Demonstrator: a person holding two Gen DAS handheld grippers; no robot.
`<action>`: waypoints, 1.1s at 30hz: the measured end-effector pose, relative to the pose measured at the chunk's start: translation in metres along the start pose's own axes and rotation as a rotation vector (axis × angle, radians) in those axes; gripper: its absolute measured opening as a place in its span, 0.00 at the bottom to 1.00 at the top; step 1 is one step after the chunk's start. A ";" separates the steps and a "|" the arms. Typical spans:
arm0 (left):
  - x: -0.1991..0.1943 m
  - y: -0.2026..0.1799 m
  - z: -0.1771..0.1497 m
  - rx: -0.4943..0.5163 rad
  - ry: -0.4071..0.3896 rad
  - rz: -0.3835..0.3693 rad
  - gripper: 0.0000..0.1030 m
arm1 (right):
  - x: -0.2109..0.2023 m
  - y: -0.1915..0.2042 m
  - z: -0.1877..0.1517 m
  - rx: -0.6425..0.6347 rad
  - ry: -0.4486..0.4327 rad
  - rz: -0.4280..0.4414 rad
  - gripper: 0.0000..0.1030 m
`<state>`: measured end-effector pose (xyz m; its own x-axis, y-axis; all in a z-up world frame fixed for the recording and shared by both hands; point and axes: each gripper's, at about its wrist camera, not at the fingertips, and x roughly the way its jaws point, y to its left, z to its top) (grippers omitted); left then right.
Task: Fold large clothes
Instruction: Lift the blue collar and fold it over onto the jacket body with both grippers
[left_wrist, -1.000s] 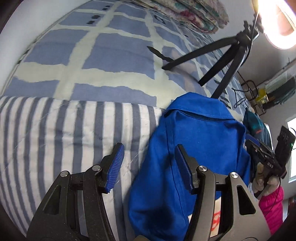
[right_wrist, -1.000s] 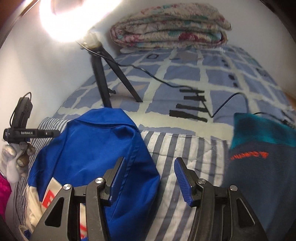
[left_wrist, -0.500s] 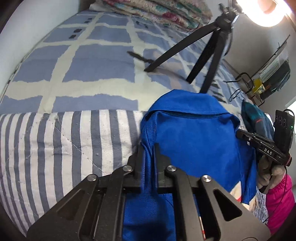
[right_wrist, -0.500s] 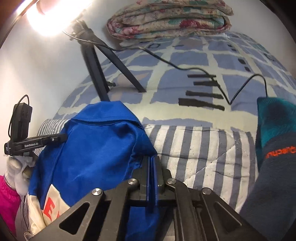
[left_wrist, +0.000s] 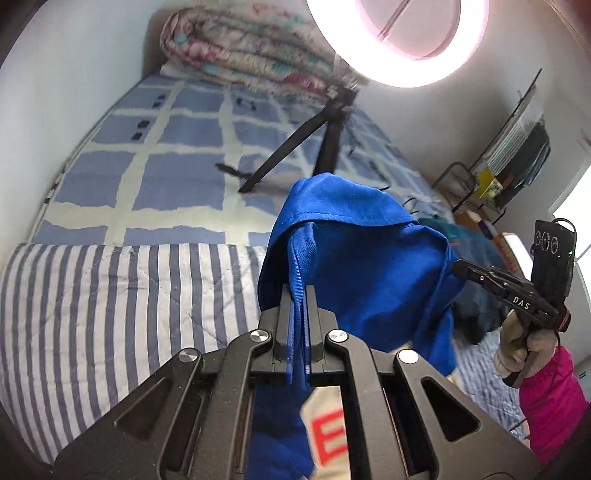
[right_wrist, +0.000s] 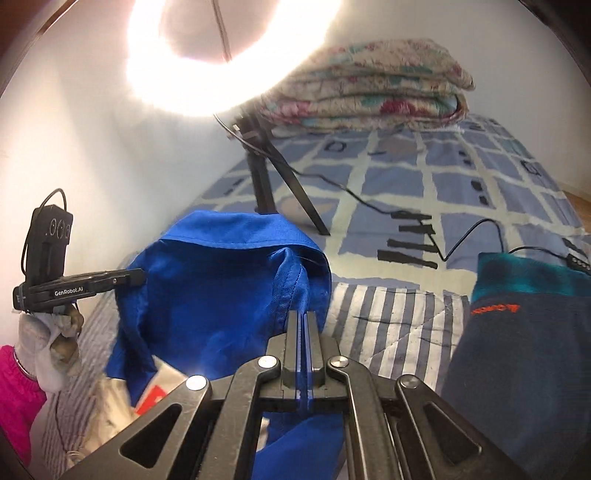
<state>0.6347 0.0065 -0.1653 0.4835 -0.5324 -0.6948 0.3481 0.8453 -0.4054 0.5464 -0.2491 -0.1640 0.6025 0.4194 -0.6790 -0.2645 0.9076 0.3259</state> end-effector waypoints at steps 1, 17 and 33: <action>-0.009 -0.004 -0.003 0.000 -0.008 0.001 0.01 | -0.008 0.004 0.000 -0.004 -0.008 0.007 0.00; -0.187 -0.089 -0.105 0.060 -0.121 -0.033 0.01 | -0.196 0.098 -0.068 -0.100 -0.096 0.080 0.00; -0.226 -0.102 -0.308 -0.014 0.011 -0.080 0.01 | -0.255 0.127 -0.271 -0.081 0.062 0.035 0.00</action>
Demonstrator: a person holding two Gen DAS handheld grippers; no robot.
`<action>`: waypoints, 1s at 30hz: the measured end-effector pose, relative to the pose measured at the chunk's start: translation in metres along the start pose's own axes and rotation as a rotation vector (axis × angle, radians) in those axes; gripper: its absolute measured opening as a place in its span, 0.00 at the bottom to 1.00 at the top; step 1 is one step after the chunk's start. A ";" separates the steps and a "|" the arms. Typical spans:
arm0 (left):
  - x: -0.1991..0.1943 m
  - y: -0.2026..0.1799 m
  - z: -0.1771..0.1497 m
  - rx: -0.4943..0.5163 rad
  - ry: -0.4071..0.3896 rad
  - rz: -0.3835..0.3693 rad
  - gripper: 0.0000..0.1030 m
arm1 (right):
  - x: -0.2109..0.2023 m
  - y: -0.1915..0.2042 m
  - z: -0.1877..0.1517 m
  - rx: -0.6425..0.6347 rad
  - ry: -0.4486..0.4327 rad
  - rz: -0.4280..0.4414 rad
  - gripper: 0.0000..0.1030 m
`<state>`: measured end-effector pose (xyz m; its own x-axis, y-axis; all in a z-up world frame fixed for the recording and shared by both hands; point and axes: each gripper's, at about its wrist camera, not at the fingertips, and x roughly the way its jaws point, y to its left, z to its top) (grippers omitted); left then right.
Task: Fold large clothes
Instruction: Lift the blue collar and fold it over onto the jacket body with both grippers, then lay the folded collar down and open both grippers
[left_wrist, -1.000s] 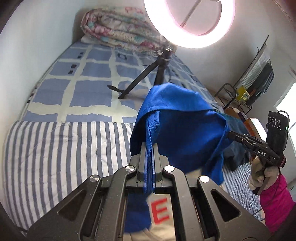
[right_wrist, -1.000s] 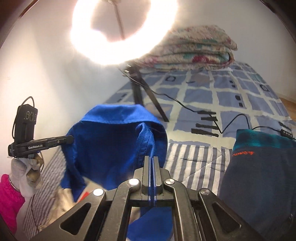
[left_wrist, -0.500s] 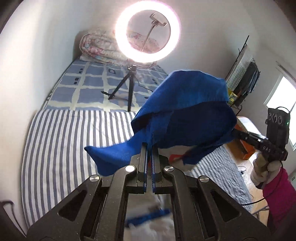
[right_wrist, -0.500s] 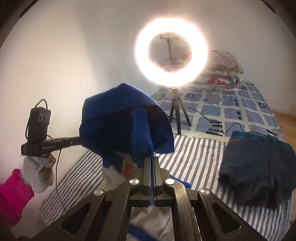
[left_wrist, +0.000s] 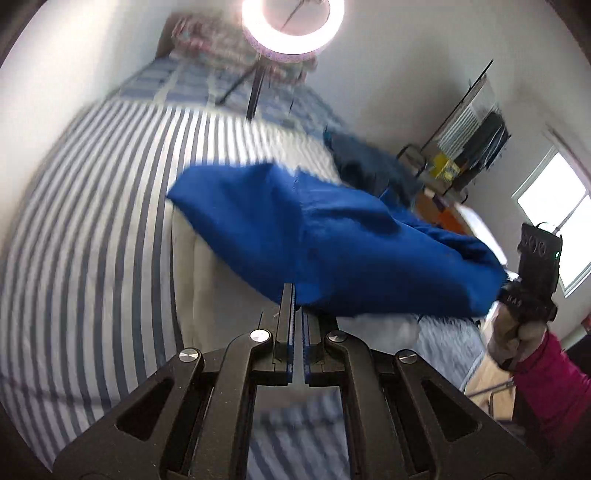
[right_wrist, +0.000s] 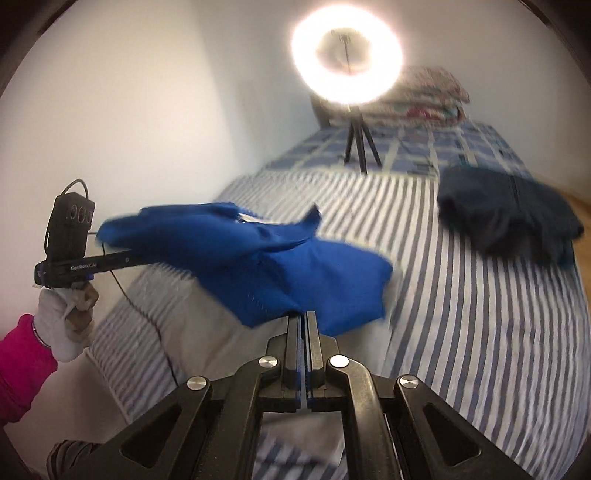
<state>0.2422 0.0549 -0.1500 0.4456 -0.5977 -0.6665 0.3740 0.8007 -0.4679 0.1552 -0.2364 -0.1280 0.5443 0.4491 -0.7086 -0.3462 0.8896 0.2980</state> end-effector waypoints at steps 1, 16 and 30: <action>0.004 0.001 -0.012 0.001 0.013 0.018 0.01 | 0.004 0.000 -0.010 0.008 0.016 -0.005 0.00; -0.040 -0.001 -0.071 -0.066 0.011 0.117 0.01 | -0.056 0.035 -0.038 -0.070 0.014 -0.153 0.22; -0.270 -0.101 0.013 0.032 -0.312 0.002 0.01 | -0.261 0.105 0.024 -0.253 -0.308 -0.230 0.37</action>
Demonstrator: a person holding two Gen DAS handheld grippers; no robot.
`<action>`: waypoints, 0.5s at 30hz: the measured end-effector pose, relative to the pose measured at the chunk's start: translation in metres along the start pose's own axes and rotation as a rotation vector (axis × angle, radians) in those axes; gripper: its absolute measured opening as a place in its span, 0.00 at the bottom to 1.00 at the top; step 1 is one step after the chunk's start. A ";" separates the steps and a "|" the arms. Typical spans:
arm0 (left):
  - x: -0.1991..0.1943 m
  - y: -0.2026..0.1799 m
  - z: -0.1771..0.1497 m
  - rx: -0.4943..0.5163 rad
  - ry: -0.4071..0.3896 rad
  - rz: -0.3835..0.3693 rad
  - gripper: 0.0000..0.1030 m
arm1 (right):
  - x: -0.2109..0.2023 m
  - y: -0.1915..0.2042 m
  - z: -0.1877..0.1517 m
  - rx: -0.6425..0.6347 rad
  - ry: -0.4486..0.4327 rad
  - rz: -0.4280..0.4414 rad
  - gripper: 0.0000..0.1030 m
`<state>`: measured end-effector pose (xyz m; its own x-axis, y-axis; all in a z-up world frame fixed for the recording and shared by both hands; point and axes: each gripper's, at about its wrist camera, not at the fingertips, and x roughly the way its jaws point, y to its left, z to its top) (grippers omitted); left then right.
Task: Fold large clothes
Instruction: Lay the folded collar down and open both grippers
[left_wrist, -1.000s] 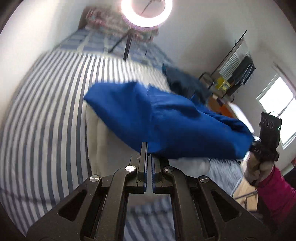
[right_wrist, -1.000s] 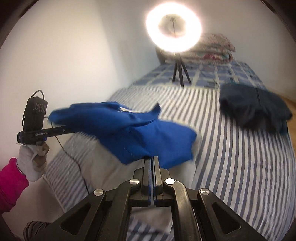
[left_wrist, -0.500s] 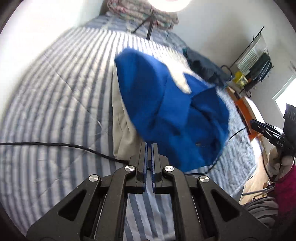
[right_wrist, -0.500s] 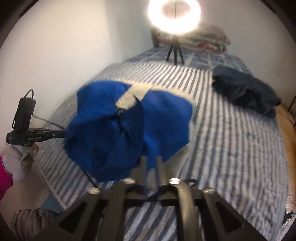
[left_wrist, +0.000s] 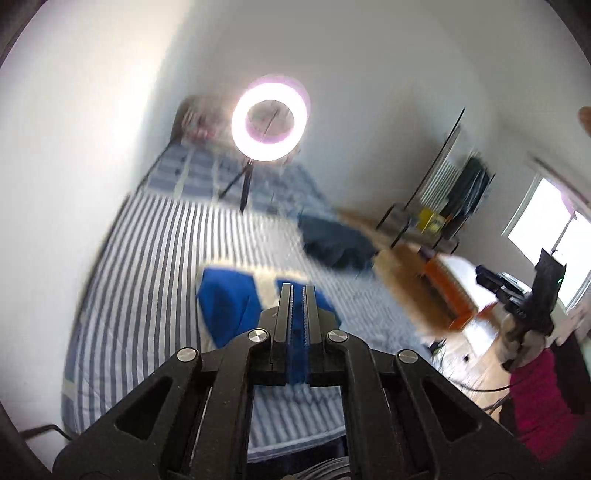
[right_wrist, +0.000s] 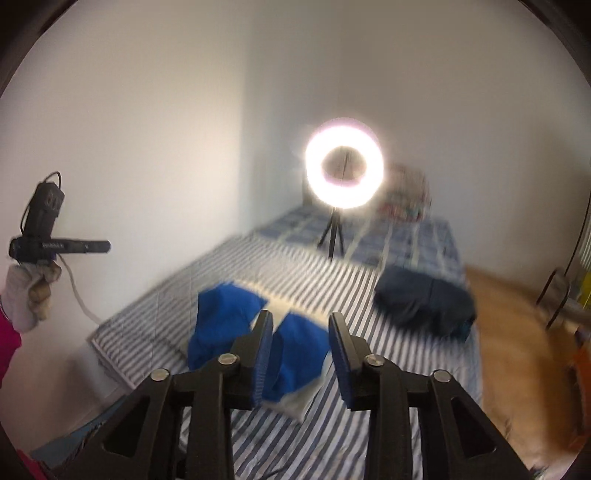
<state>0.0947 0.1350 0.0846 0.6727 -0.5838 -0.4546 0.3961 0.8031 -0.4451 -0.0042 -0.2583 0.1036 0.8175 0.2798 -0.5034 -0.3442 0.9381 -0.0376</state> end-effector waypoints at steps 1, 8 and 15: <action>-0.012 -0.006 0.010 0.007 -0.022 0.000 0.01 | -0.011 -0.001 0.012 -0.009 -0.027 -0.003 0.38; -0.062 -0.019 0.039 0.010 -0.126 0.007 0.10 | -0.037 -0.012 0.047 -0.007 -0.117 -0.045 0.53; 0.003 0.033 0.003 -0.111 -0.034 0.019 0.67 | 0.026 -0.021 -0.007 0.076 0.025 -0.009 0.64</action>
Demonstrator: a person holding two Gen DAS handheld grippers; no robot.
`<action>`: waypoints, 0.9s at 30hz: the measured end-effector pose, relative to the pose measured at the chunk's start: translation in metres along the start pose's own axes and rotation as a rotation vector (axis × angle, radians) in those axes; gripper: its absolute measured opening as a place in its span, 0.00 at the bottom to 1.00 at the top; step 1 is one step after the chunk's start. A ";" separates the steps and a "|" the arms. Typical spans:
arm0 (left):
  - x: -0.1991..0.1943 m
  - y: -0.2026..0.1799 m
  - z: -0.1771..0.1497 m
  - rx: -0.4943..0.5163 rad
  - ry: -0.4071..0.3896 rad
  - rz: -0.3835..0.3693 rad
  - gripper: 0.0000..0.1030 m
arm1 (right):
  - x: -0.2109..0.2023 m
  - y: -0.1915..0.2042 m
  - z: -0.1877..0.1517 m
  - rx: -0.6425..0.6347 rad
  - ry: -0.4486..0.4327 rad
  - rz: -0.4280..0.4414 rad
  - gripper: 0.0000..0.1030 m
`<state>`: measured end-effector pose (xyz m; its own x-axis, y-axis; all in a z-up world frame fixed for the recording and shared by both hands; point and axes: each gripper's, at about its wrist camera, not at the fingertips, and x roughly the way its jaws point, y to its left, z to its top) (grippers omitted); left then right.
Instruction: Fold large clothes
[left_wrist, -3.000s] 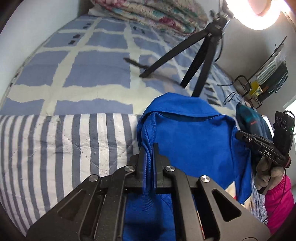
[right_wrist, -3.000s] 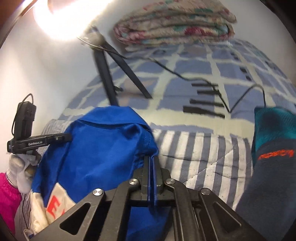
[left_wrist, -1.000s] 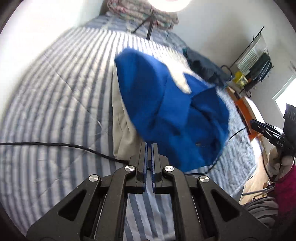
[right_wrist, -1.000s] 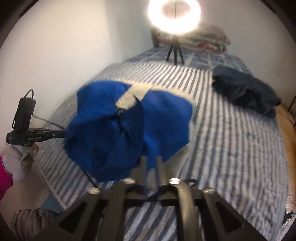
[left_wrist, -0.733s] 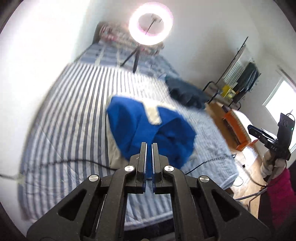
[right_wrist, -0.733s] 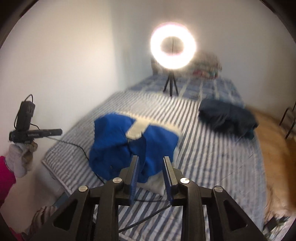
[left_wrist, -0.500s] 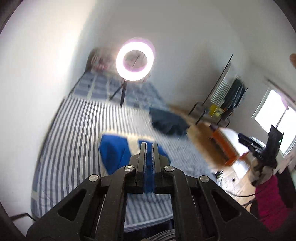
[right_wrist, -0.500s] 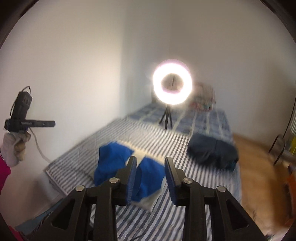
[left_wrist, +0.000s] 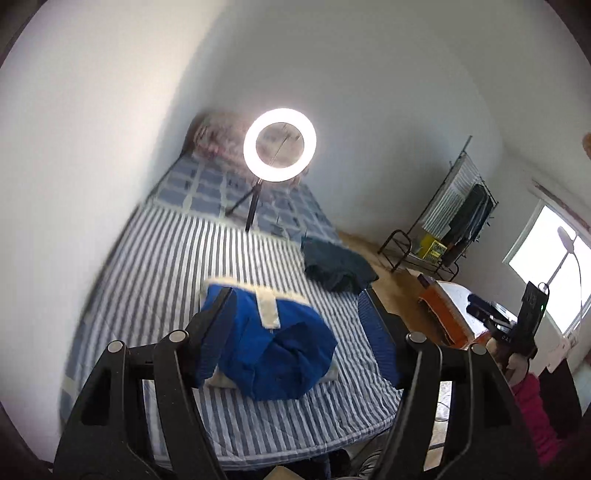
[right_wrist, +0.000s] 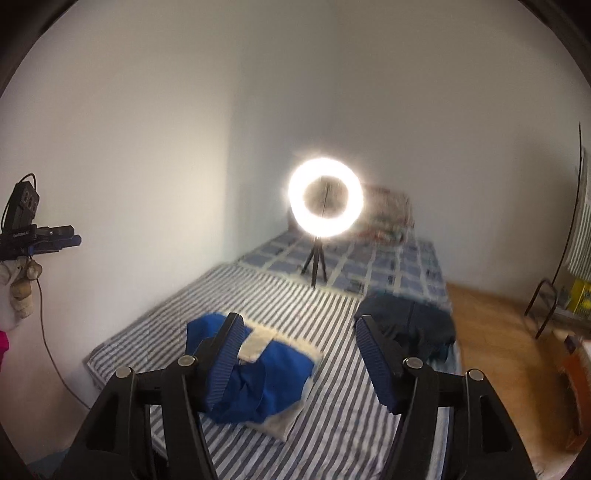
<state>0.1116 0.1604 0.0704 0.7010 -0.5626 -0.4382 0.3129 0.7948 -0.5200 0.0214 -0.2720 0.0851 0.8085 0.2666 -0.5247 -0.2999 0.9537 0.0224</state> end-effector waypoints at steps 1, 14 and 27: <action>0.016 0.013 -0.006 -0.030 0.021 0.005 0.67 | 0.009 -0.001 -0.008 0.011 0.020 0.003 0.64; 0.203 0.167 -0.082 -0.430 0.229 -0.013 0.67 | 0.180 -0.012 -0.135 0.226 0.301 0.125 0.64; 0.298 0.198 -0.105 -0.600 0.308 -0.104 0.67 | 0.252 -0.054 -0.204 0.616 0.354 0.266 0.62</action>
<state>0.3149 0.1258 -0.2399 0.4439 -0.7391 -0.5066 -0.1030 0.5196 -0.8482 0.1382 -0.2847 -0.2225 0.5063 0.5368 -0.6749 -0.0408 0.7967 0.6030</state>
